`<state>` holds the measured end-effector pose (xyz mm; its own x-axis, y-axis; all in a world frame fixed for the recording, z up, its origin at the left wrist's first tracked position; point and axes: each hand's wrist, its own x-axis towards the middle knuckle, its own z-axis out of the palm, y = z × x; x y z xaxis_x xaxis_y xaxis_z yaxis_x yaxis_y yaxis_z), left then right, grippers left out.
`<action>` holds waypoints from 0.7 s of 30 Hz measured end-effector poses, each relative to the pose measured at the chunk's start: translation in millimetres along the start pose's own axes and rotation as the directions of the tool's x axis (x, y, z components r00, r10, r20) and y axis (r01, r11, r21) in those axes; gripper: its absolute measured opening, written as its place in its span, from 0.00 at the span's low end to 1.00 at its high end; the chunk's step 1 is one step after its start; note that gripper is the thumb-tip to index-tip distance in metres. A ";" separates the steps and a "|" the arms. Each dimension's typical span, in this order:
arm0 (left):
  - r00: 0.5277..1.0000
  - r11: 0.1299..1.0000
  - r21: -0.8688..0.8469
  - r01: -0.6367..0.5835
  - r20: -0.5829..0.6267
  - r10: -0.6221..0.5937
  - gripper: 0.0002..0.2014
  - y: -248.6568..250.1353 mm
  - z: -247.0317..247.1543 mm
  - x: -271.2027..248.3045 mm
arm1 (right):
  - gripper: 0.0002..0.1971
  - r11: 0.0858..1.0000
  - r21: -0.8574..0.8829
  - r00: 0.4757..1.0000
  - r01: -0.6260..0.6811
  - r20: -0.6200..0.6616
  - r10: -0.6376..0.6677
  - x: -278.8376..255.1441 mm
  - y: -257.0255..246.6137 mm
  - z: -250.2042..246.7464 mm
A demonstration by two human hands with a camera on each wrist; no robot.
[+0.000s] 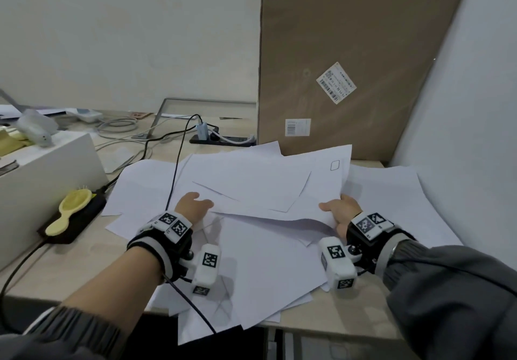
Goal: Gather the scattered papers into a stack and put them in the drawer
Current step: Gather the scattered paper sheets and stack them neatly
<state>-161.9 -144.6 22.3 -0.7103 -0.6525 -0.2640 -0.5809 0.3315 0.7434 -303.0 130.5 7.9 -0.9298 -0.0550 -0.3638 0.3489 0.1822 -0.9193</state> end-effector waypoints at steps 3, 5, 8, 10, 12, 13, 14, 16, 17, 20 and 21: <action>0.995 0.996 -0.086 0.038 -0.093 -0.046 0.11 6.0 7.4 -13.1 | 0.18 0.999 0.038 1.000 0.004 -0.013 -0.003 -13.6 12.3 11.8; 0.994 0.981 -0.174 0.088 -0.052 -0.099 0.14 8.9 13.8 -23.3 | 0.20 1.000 0.020 1.000 0.010 -0.004 -0.010 -15.6 16.8 21.0; 0.964 0.917 -0.317 0.242 0.189 -0.189 0.14 12.4 26.8 -37.7 | 0.26 0.997 -0.082 0.996 -0.004 0.091 0.012 -16.5 16.9 28.6; 0.939 0.897 -0.340 0.283 0.290 -0.187 0.16 12.4 32.7 -44.1 | 0.24 0.989 -0.150 0.992 0.007 0.124 0.011 -18.7 14.2 26.1; 0.925 0.893 -0.340 0.295 0.336 -0.178 0.17 11.0 35.8 -45.7 | 0.22 0.984 -0.176 0.991 0.010 0.136 0.014 -16.7 13.4 20.7; 0.920 0.890 -0.344 0.298 0.352 -0.171 0.18 10.7 36.6 -46.0 | 0.21 0.983 -0.185 0.990 0.004 0.138 0.022 -17.9 12.5 18.5; 0.916 0.885 -0.357 0.298 0.368 -0.160 0.18 10.3 37.3 -44.9 | 0.21 0.983 -0.186 0.991 0.009 0.137 0.016 -16.0 14.1 17.9; 0.916 0.853 -0.426 0.301 0.379 -0.134 0.19 10.1 40.1 -41.1 | 0.20 0.985 -0.172 0.990 0.020 0.138 0.004 -19.5 15.6 19.7; 0.921 0.825 -0.478 0.303 0.370 -0.124 0.19 10.1 41.2 -39.4 | 0.20 0.987 -0.157 0.990 0.018 0.141 0.004 -23.1 16.5 21.7; 0.932 0.712 -0.628 0.314 0.345 -0.107 0.20 10.9 44.3 -30.6 | 0.20 0.994 -0.107 0.991 0.027 0.135 -0.013 -27.3 19.9 28.4; 0.931 0.674 -0.666 0.321 0.352 -0.095 0.21 12.5 44.7 -27.8 | 0.20 0.996 -0.086 0.991 0.027 0.135 -0.015 -28.2 20.5 30.7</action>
<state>-167.2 -91.9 11.4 -0.7462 -0.3990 -0.5330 -0.3545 -0.4395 0.8253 -266.1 105.6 -5.3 -0.9109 -0.1894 -0.3665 0.3120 0.2648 -0.9124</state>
